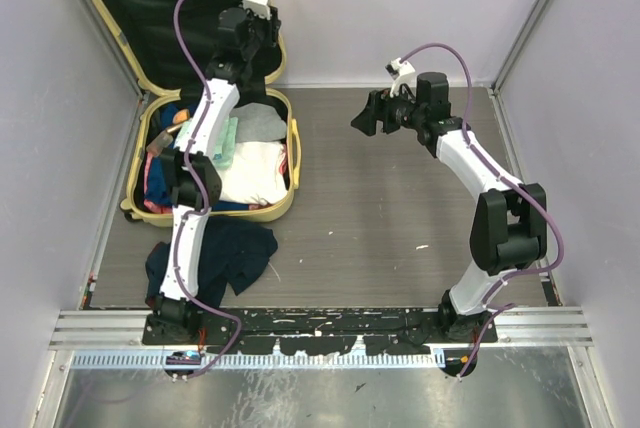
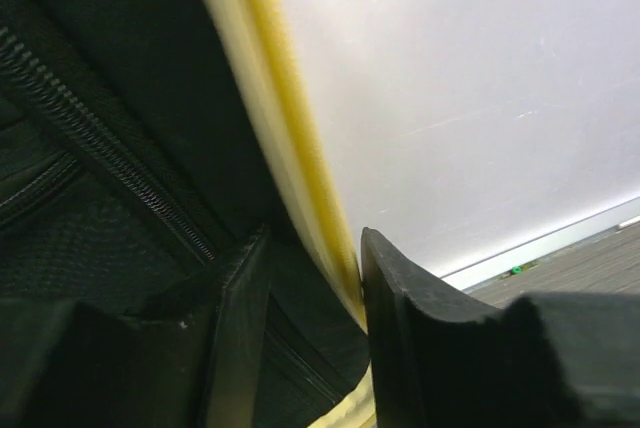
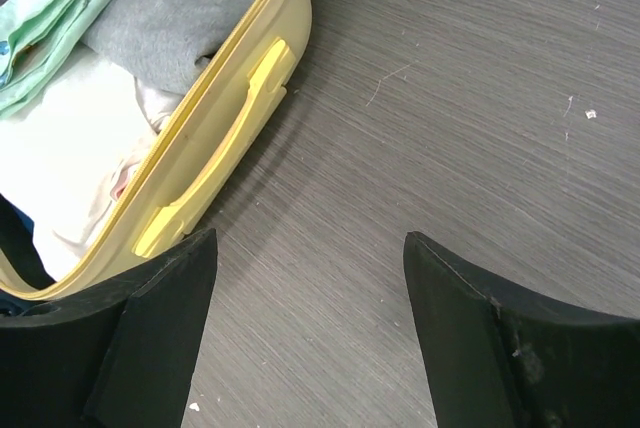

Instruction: Pack the luggage

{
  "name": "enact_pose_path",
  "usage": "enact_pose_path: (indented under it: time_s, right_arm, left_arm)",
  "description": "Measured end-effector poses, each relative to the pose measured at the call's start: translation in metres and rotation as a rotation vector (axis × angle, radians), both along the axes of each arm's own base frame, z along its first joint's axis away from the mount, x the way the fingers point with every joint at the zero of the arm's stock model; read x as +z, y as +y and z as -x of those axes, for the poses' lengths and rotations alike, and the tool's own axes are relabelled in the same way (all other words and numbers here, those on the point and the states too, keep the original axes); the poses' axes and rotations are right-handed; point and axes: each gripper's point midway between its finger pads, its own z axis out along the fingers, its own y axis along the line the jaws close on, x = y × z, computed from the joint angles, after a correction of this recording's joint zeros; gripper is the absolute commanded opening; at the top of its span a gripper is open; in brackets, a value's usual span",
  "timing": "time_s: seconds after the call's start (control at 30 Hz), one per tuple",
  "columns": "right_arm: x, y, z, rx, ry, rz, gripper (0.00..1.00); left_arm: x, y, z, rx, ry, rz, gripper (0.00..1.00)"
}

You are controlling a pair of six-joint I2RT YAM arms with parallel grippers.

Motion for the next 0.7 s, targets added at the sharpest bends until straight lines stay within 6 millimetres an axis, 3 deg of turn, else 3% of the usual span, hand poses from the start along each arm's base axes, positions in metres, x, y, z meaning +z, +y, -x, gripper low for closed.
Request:
enact_pose_path:
  time_s: [0.2, 0.37, 0.6, 0.7]
  right_arm:
    - [-0.004, 0.0, 0.003, -0.001, 0.014, 0.0, 0.78]
    - [-0.003, 0.0, 0.003, 0.0, 0.01, -0.001, 0.77]
    - [0.003, -0.001, 0.005, 0.003, -0.001, 0.001, 0.77]
    - [0.003, -0.003, 0.006, 0.004, -0.004, 0.004, 0.77]
  left_arm:
    - [0.0, -0.009, 0.001, 0.011, -0.02, -0.026, 0.01]
    - [-0.006, -0.013, 0.016, -0.013, 0.014, -0.012, 0.0]
    - [0.016, -0.004, 0.063, -0.038, 0.013, -0.013, 0.0]
    - [0.014, -0.001, 0.082, -0.054, 0.018, -0.039, 0.01]
